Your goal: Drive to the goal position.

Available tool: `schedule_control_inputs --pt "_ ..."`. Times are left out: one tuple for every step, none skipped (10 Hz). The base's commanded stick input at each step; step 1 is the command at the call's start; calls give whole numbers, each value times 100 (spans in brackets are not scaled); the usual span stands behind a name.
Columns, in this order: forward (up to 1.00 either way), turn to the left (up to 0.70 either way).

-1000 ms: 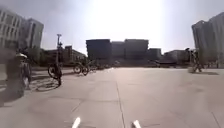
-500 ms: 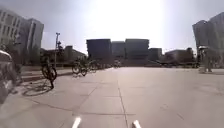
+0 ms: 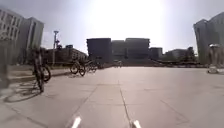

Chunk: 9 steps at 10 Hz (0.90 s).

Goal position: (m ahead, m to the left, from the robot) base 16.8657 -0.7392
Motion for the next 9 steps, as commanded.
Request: schedule_control_inputs --pt "100 -40" --pt "100 -31" --pt "100 0" --pt "100 0" --pt "100 0" --pt "100 0" --pt "100 0" --pt "100 0" --pt "100 0"
